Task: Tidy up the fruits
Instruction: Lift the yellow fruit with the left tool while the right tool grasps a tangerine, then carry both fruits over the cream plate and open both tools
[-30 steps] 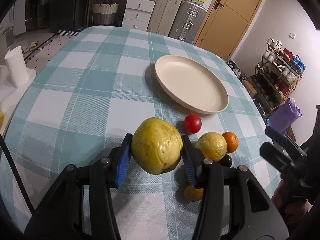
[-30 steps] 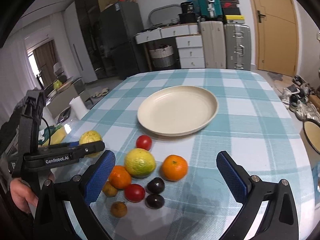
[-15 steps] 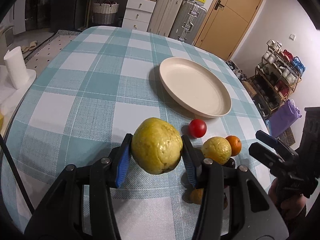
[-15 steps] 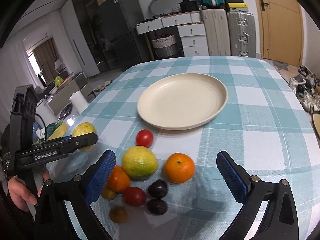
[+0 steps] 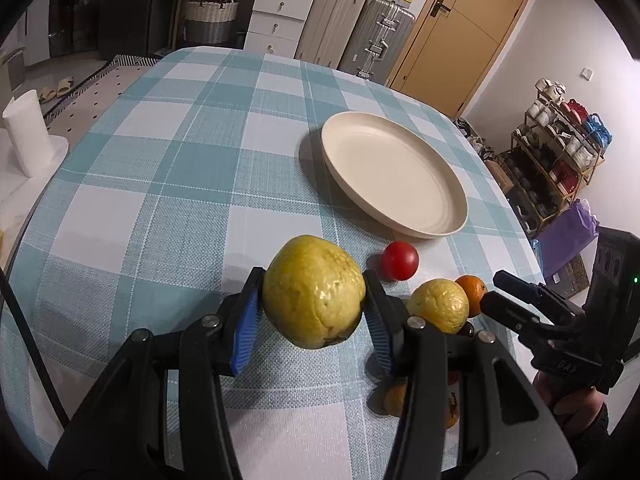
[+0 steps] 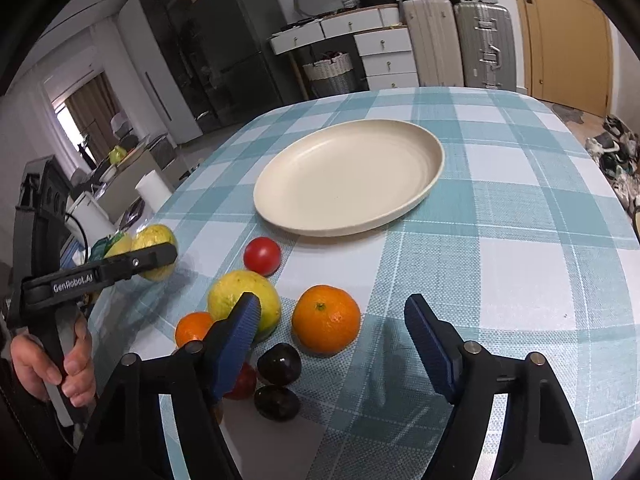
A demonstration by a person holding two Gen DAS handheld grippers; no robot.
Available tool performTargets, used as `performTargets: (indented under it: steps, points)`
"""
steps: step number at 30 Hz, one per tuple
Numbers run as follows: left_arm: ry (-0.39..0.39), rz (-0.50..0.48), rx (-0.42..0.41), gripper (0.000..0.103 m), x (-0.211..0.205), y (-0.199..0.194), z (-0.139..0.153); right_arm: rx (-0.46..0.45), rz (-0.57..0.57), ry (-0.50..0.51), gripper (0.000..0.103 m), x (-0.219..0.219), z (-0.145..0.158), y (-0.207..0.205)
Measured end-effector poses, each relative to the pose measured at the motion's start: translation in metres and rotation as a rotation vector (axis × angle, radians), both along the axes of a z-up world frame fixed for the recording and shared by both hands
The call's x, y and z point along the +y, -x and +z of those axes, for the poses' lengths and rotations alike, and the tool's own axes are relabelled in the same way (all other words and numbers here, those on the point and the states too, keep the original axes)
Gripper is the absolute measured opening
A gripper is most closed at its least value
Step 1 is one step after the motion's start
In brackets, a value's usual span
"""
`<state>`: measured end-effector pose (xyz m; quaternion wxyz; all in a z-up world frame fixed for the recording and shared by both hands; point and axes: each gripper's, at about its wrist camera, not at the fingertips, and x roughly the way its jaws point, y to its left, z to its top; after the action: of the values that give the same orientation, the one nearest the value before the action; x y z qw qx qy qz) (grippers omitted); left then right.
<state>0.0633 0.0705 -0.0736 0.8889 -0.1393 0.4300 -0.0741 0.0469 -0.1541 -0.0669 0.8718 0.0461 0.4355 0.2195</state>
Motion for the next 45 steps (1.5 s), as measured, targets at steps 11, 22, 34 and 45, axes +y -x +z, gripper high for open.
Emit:
performTargets:
  steps: [11,22,34,45]
  points:
    - [-0.010,0.005,0.010,0.045,-0.001,-0.002,-0.003,0.054,0.040,-0.001,0.041,0.007,-0.016,-0.003]
    - [-0.017,-0.001,0.006,0.045,-0.004,-0.006,-0.002,0.032,0.020,-0.065,0.039,-0.002,-0.009,-0.002]
    - [-0.036,-0.057,-0.003,0.045,-0.015,-0.037,0.019,-0.058,0.050,-0.108,0.039,0.000,0.027,-0.021]
    - [-0.056,-0.143,-0.013,0.045,-0.034,-0.100,0.053,-0.113,0.046,-0.127,0.039,-0.002,0.055,-0.082]
